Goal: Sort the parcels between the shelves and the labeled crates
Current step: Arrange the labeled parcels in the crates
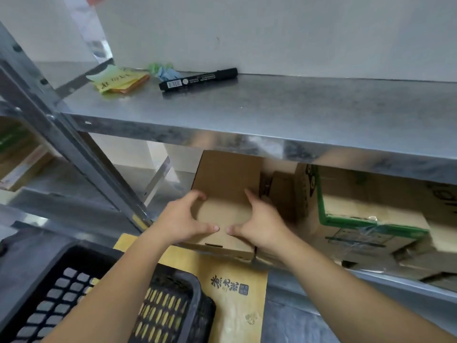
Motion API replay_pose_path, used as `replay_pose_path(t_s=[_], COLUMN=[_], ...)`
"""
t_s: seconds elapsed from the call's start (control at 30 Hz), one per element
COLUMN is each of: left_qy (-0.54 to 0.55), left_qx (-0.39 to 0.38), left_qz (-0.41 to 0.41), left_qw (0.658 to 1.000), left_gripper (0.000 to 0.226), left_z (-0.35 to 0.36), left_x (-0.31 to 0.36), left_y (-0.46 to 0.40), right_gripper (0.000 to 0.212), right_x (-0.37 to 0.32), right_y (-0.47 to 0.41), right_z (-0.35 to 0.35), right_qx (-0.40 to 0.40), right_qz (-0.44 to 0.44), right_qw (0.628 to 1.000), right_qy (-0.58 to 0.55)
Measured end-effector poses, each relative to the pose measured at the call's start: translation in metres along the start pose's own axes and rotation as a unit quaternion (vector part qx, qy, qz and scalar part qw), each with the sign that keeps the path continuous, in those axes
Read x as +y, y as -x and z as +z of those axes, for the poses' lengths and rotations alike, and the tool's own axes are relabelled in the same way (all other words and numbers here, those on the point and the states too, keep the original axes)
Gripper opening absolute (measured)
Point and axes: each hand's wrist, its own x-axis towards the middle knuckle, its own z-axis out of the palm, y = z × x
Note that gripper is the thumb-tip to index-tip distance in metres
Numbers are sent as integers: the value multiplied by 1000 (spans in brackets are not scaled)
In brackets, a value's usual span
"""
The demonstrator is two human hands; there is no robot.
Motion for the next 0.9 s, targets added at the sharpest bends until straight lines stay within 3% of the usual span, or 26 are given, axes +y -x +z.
replay_pose_path(t_s=[0.13, 0.27, 0.37, 0.47, 0.53, 0.63, 0.73, 0.9], left_qy=[40, 57, 55, 101, 122, 131, 124, 103], left_qx=[16, 102, 148, 142, 136, 148, 168, 241], left_qz=[10, 31, 24, 3, -19, -82, -126, -126], left_qw=[999, 993, 987, 985, 983, 977, 970, 957], left_gripper=[101, 44, 30, 55, 95, 143, 155, 124], left_z=[-19, -33, -38, -36, -35, -35, -35, -31], left_x=[3, 16, 26, 32, 37, 49, 61, 89], left_y=[36, 89, 128, 163, 183, 214, 243, 287], right_gripper=[99, 62, 54, 100, 135, 156, 148, 96], right_x=[-18, -32, -37, -39, -40, -43, -42, -33], right_y=[30, 64, 90, 113, 125, 141, 148, 166], right_z=[-11, -29, -38, -46, -48, -44, -43, -60], right_qx=[67, 94, 80, 16, -32, -50, -64, -92], right_qz=[-42, -71, -98, -101, -103, -115, -148, -211], right_qw=[997, 992, 990, 992, 992, 991, 985, 964], right_qy=[-2, -52, -70, -78, -58, -40, -57, -131])
